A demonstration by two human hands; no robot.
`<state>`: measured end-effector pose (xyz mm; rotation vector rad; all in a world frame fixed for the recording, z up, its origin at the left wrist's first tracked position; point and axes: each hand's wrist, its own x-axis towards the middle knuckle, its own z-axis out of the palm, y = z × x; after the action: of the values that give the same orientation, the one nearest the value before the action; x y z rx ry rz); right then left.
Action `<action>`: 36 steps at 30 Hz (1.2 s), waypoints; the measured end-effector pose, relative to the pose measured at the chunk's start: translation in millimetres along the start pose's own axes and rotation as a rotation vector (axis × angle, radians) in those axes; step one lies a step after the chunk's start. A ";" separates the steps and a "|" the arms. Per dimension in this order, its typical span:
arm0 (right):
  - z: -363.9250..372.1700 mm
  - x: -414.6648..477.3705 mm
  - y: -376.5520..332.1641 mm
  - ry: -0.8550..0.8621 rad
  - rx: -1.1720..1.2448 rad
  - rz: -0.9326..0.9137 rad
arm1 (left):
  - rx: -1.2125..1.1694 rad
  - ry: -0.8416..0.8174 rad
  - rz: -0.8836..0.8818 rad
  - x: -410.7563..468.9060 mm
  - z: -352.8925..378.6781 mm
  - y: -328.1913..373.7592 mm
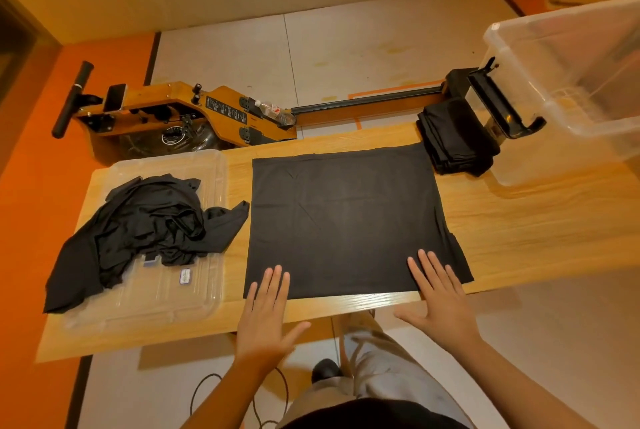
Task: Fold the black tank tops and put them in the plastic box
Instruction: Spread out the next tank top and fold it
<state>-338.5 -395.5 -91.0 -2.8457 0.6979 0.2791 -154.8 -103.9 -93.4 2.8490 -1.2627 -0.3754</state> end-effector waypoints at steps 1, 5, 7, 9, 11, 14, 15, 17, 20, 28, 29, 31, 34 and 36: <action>1.9 -4.4 2.5 0.013 -0.026 -0.015 | 0.006 0.014 0.011 -4.8 2.0 -0.4; 5.4 -14.3 6.3 0.110 -0.002 -0.062 | -0.005 0.069 -0.052 -17.4 3.9 -0.7; 5.5 -17.4 6.2 0.140 0.010 -0.025 | 0.013 0.129 -0.073 -22.5 1.7 0.8; 5.9 -20.9 8.7 0.171 -0.007 -0.027 | 0.030 0.142 -0.076 -27.3 -1.6 3.2; 6.2 -24.0 11.1 0.192 -0.010 -0.066 | 0.027 0.139 -0.070 -31.9 -1.1 0.1; 2.9 -28.8 13.3 0.217 0.043 -0.093 | 0.011 0.183 -0.009 -38.0 0.9 -7.2; 2.1 -29.9 14.1 0.219 0.071 -0.089 | 0.006 0.203 0.008 -39.3 0.1 -8.2; 2.8 -31.0 16.1 0.214 0.130 -0.071 | -0.030 0.223 0.016 -41.6 -4.7 -8.2; 4.0 -29.8 21.6 0.188 0.211 -0.023 | -0.172 0.231 -0.036 -43.1 -10.9 -6.8; -40.8 -23.6 18.2 0.356 0.388 0.074 | -0.333 0.354 -0.132 -34.9 -41.0 -11.1; -52.5 -20.7 16.5 0.386 0.402 0.066 | -0.356 0.354 -0.146 -31.1 -49.2 -14.3; -77.1 -14.0 12.1 0.424 0.453 0.050 | -0.391 0.372 -0.155 -22.7 -69.4 -21.5; -115.0 -0.8 3.7 0.485 0.525 0.042 | -0.448 0.418 -0.152 -6.7 -107.4 -35.0; -142.0 9.4 -2.3 0.545 0.550 0.015 | -0.488 0.442 -0.143 7.7 -136.9 -44.1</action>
<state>-310.1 -431.0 43.9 -2.3726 0.7409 -0.6175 -87.7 -92.5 33.5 2.4201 -0.7631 -0.0329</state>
